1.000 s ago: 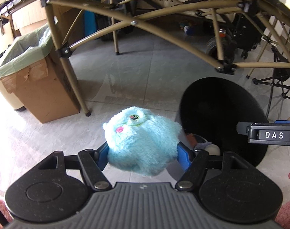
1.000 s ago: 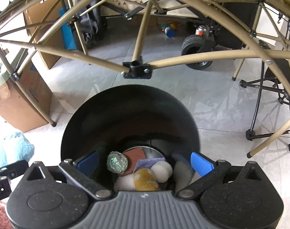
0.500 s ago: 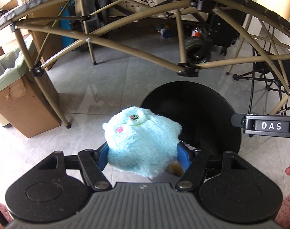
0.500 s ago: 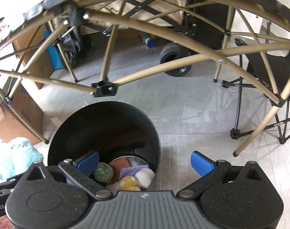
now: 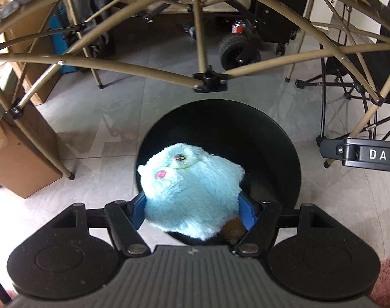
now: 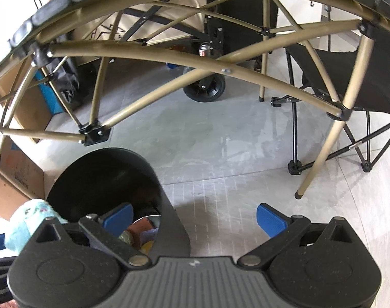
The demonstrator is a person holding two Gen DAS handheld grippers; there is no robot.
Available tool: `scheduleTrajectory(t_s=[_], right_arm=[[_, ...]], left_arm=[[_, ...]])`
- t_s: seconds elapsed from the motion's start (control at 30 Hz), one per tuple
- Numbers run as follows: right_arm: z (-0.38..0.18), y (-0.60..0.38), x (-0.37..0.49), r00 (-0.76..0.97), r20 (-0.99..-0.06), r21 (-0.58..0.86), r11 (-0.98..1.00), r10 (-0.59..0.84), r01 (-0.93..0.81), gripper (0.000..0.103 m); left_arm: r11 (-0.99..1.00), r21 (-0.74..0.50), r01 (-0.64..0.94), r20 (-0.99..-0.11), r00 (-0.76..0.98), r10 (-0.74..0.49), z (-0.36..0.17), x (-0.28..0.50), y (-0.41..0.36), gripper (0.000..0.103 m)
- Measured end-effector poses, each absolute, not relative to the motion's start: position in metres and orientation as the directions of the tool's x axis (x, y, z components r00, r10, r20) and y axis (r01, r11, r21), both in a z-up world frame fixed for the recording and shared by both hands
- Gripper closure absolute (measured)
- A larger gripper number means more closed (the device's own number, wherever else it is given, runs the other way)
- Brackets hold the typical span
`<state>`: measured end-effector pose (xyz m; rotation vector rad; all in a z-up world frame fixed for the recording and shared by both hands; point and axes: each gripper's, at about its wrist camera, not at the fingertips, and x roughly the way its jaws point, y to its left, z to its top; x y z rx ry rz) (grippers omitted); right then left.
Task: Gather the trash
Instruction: 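Move the left tool over the bin and open it to drop the blue plush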
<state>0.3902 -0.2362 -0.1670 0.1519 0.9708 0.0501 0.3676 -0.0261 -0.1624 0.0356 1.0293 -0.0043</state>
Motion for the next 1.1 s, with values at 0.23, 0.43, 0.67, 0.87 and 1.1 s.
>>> scheduleTrajectory(t_s=[0.23, 0.43, 0.67, 0.87, 1.1], right_arm=[[-0.173, -0.252, 0.388, 0.581, -0.807, 0.165, 0.985, 0.105, 0.050, 0.000], [-0.178, -0.265, 0.388, 0.595, -0.785, 0.236, 0.971, 0.172, 0.031, 0.000], [-0.182, -0.267, 0.390, 0.597, -0.787, 0.232, 0.971, 0.154, 0.055, 0.000], [-0.187, -0.269, 0.391, 0.594, -0.794, 0.215, 0.974, 0.129, 0.077, 0.000], [-0.196, -0.272, 0.394, 0.578, -0.810, 0.200, 0.974, 0.102, 0.109, 0.000]], left_arm=[[0.999, 0.019, 0.040, -0.873, 0.488, -0.003, -0.173, 0.382, -0.042, 0.032], [0.999, 0.014, 0.035, -0.884, 0.467, -0.004, -0.182, 0.393, -0.051, 0.032], [1.000, 0.007, 0.012, -0.900, 0.435, 0.001, -0.193, 0.406, -0.052, 0.032], [1.000, -0.001, -0.009, -0.915, 0.404, 0.002, -0.203, 0.416, -0.049, 0.032], [0.999, 0.006, -0.039, -0.936, 0.351, 0.019, -0.213, 0.428, -0.046, 0.032]])
